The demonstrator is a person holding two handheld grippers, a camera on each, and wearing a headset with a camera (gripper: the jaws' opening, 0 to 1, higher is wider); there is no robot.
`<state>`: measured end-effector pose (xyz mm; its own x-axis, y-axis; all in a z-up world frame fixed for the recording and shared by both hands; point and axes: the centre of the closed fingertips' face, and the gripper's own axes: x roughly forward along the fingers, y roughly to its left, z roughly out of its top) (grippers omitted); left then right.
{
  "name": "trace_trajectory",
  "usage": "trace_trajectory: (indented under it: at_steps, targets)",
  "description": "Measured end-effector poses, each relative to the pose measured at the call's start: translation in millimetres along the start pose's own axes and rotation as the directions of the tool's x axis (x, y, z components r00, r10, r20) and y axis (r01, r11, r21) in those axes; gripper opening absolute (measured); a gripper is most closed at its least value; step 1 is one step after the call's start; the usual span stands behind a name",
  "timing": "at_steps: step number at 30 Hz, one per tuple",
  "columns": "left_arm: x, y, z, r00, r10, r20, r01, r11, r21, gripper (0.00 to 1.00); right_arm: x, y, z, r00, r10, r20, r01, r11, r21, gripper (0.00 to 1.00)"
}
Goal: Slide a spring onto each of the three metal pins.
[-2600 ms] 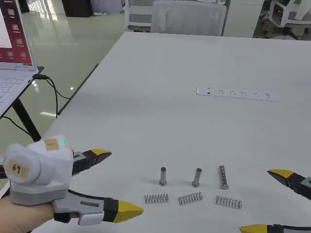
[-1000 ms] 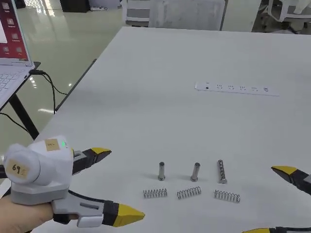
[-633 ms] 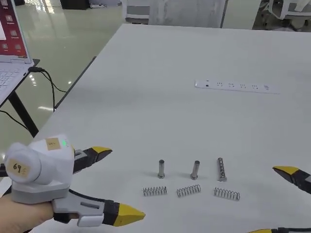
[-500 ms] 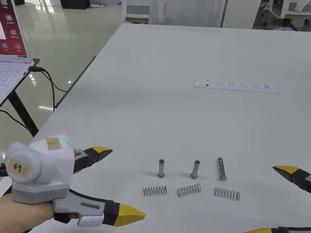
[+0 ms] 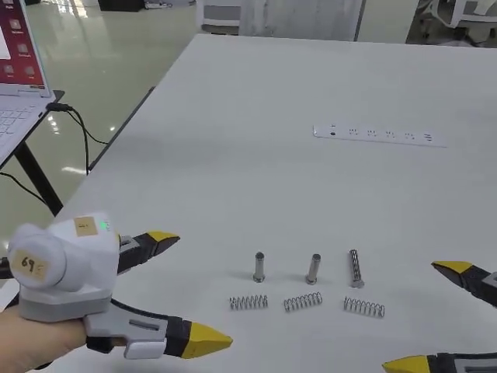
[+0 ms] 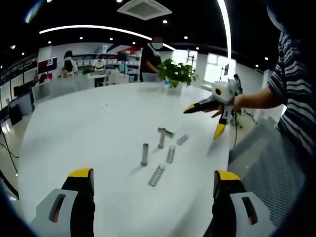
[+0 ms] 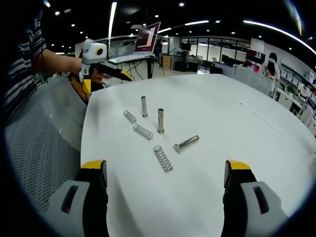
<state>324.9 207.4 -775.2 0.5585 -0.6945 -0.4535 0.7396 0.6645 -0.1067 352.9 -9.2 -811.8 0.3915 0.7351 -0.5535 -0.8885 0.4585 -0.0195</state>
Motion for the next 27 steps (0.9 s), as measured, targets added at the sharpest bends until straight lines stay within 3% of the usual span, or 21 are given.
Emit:
trace_trajectory:
  at_steps: [10,15,21,27]
  targets:
    - [-0.7,-1.3,-0.7,1.0000,-0.001,-0.001,0.001,1.000,-0.002,0.98,10.9,-2.8,13.9,0.9998,0.017,0.008,-0.017,0.999,0.051,0.89]
    - [-2.6,0.3,-1.7,1.0000,-0.001,-0.003,0.001,1.000,0.000,0.98,15.1,-6.4,22.5,0.9996,0.017,0.021,-0.019,0.993,0.117,0.82]
    - [-2.8,1.2,-1.1,1.0000,-0.001,-0.003,0.000,1.000,-0.003,0.98,25.5,-18.6,29.8,0.9999,0.004,0.013,-0.007,0.985,0.172,0.69]
    - [-1.6,0.2,-1.7,1.0000,-0.007,-0.004,0.007,1.000,-0.005,0.98,34.9,-30.4,32.7,0.9995,-0.027,-0.019,0.030,0.980,0.196,0.65]
